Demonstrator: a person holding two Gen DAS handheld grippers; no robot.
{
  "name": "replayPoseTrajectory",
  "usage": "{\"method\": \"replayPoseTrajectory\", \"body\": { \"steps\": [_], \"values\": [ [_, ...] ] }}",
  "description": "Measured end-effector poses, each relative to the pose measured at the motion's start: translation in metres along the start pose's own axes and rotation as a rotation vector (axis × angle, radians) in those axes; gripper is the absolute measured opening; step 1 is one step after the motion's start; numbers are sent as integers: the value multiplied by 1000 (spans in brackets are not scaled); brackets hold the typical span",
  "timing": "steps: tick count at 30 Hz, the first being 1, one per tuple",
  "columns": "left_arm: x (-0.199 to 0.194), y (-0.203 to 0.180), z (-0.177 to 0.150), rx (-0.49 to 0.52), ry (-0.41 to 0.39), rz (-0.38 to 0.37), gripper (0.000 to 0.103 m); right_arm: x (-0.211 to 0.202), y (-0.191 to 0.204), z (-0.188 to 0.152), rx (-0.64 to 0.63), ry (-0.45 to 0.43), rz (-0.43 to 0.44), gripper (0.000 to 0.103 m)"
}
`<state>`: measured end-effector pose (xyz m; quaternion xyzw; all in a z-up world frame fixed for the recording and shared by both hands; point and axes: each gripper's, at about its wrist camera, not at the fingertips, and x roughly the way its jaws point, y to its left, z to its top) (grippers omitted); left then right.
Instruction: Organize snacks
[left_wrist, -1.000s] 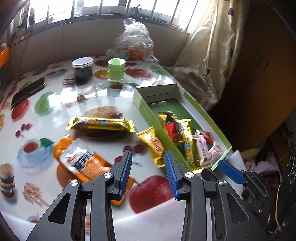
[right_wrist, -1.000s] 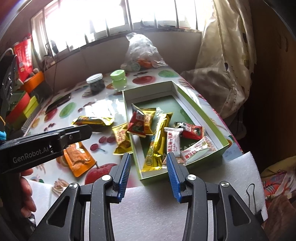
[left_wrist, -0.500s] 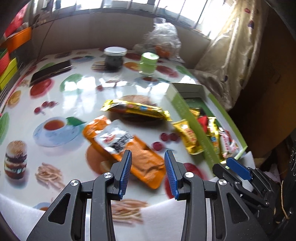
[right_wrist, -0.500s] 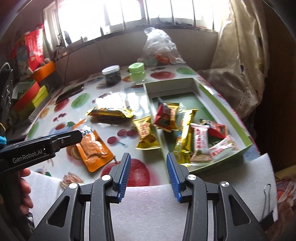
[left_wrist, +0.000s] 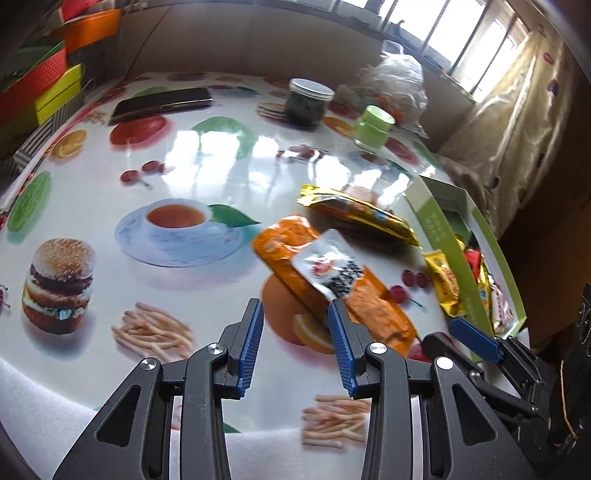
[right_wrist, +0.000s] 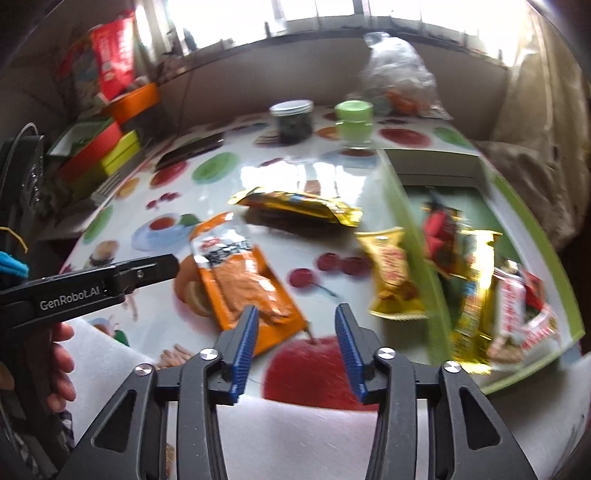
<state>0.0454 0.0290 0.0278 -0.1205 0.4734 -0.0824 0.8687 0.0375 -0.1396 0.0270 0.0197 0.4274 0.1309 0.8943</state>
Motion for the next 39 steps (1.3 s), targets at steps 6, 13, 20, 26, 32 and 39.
{"method": "replayPoseTrajectory", "body": {
  "steps": [6, 13, 20, 26, 32, 39],
  "values": [
    [3, 16, 0, -34, 9, 13, 38, 19, 18, 8, -73, 24, 78, 55],
    [7, 26, 1, -53, 19, 14, 38, 39, 28, 15, -149, 76, 85, 59],
    [13, 30, 2, -63, 30, 7, 38, 51, 25, 22, -163, 104, 82, 61],
    [15, 31, 4, -66, 35, 7, 38, 53, 25, 24, -165, 107, 56, 61],
    [17, 30, 5, -64, 36, 8, 38, 50, 20, 23, -128, 98, 50, 54],
    [18, 28, 5, -58, 41, 6, 38, 46, 14, 20, -90, 83, 41, 50]
  ]
}}
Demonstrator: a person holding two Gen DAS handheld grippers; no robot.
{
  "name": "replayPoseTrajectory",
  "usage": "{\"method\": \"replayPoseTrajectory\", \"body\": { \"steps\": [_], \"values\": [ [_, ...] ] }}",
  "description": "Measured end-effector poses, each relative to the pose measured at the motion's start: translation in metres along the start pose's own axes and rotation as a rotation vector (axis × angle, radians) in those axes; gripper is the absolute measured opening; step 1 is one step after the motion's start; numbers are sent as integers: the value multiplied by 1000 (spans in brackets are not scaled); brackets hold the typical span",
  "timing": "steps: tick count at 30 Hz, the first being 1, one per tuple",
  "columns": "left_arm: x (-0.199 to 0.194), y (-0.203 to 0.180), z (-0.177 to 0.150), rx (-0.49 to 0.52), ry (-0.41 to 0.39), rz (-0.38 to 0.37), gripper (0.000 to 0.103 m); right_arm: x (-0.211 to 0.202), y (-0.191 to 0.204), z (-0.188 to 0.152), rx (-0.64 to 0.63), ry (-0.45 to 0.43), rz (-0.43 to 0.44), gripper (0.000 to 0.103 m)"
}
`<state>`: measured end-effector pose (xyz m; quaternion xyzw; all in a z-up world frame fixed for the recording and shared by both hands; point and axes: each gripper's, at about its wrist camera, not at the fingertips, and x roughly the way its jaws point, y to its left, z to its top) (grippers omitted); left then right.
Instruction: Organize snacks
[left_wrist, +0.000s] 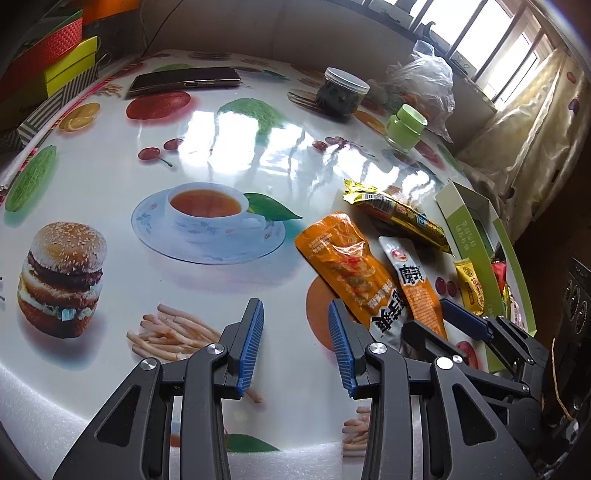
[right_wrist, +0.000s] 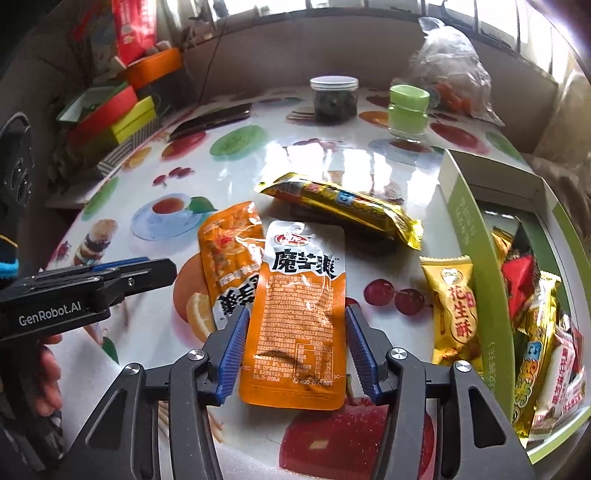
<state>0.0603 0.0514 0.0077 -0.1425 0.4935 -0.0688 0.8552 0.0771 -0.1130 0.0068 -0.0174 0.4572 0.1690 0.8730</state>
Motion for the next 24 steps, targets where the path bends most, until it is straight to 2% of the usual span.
{"method": "replayPoseTrajectory", "body": {
  "steps": [1, 3, 17, 18, 19, 21, 24],
  "values": [
    [0, -1, 0, 3, 1, 0, 38, -1, -1, -1, 9, -3, -3, 44],
    [2, -4, 0, 10, 7, -6, 38, -4, -6, -2, 32, -14, -5, 43],
    [19, -34, 14, 33, 61, -32, 38, -14, -11, -13, 56, -28, -62, 39],
    [20, -36, 15, 36, 64, -30, 39, -15, -12, -14, 56, -28, -62, 39],
    [21, -40, 16, 43, 68, -26, 47, -15, -12, -14, 56, -30, -64, 40],
    [23, -46, 17, 55, 74, -23, 56, -19, -13, -17, 62, -35, -65, 40],
    [28, -56, 19, 73, 76, 6, 56, -23, -19, -20, 88, -37, -72, 40]
  ]
}}
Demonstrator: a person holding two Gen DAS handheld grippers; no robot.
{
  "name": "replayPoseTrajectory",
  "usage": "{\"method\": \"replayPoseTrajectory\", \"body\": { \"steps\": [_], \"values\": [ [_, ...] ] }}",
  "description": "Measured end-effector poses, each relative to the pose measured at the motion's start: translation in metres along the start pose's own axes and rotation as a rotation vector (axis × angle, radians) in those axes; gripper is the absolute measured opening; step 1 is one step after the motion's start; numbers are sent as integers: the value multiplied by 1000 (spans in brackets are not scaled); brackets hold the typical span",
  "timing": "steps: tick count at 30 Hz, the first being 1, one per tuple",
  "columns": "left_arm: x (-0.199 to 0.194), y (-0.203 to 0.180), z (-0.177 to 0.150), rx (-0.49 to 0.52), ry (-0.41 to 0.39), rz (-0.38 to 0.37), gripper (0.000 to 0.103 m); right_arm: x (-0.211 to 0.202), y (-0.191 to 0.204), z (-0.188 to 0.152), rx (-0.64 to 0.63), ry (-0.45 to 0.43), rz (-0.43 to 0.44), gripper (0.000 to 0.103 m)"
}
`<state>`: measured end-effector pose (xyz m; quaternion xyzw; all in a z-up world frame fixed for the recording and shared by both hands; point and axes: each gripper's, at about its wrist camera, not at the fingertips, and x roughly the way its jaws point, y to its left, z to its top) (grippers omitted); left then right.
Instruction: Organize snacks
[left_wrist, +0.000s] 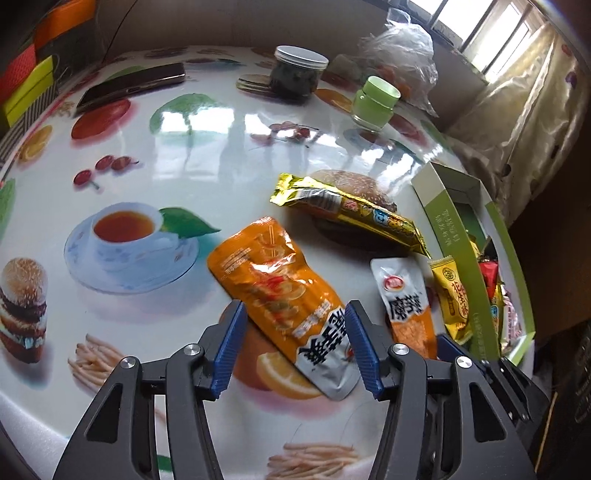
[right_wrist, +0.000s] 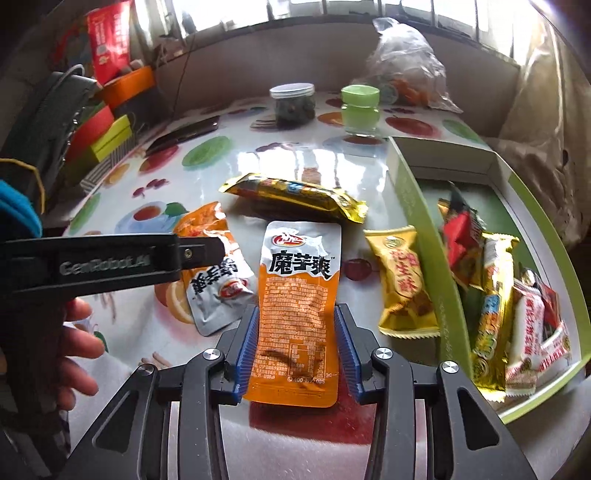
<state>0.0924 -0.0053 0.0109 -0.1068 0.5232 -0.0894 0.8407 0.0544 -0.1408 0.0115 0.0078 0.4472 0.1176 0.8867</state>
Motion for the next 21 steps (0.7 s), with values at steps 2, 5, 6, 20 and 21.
{"method": "replayPoseTrajectory", "body": {
  "steps": [2, 5, 6, 20, 21],
  "values": [
    [3, -5, 3, 12, 3, 10, 56, -3, -6, -3, 22, 1, -1, 40],
    [7, -14, 7, 51, -5, 50, 56, -6, -12, -8, 47, 4, 3, 40],
    [9, -17, 8, 67, -8, 63, 56, -7, -14, -9, 52, 4, 3, 40],
    [13, -33, 5, 199, -4, 176, 57, -16, -22, -18, 94, -17, 32, 40],
    [14, -33, 4, 196, -4, 183, 57, -16, -22, -18, 95, -17, 34, 40]
  ]
}}
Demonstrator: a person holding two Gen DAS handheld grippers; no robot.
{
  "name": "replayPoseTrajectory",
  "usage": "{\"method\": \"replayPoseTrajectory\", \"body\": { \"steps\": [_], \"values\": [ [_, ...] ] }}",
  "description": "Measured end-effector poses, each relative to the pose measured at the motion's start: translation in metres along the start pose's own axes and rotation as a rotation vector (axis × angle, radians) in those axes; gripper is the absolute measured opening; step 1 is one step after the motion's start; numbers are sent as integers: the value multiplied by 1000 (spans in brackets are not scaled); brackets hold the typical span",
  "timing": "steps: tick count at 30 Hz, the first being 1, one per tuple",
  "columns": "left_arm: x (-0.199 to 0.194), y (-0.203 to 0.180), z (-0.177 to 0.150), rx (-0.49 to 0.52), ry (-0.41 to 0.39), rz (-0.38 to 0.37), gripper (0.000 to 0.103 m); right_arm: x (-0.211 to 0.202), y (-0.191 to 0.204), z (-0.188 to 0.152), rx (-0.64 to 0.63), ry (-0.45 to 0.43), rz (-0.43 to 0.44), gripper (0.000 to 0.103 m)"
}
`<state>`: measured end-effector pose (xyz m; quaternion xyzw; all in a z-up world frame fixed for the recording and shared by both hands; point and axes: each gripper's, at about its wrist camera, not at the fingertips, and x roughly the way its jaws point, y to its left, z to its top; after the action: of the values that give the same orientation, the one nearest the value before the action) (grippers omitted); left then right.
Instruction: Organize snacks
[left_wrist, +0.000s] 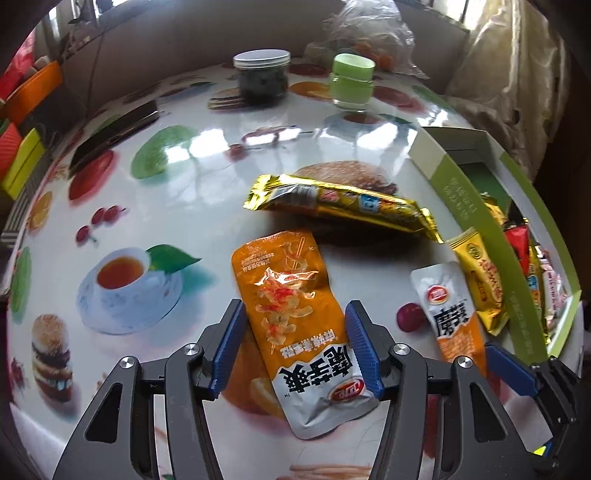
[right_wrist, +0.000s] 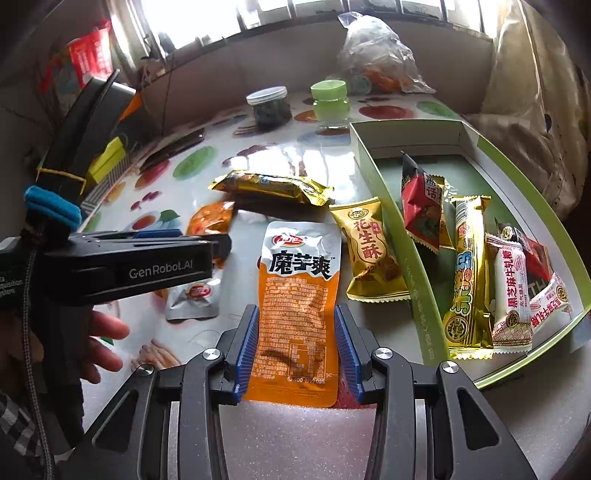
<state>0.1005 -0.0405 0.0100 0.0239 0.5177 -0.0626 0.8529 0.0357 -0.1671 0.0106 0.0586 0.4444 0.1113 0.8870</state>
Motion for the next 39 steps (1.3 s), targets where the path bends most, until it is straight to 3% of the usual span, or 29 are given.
{"method": "replayPoseTrajectory", "body": {
  "steps": [12, 22, 39],
  "values": [
    [-1, 1, -5, -13, -27, 10, 59, -2, 0, -1, 2, -1, 2, 40],
    [-7, 11, -9, -40, -66, -7, 42, -2, 3, 0, -5, 0, -14, 40],
    [-16, 15, -16, -59, -95, -64, 31, -7, 6, 0, -16, -19, -30, 38]
  ]
}}
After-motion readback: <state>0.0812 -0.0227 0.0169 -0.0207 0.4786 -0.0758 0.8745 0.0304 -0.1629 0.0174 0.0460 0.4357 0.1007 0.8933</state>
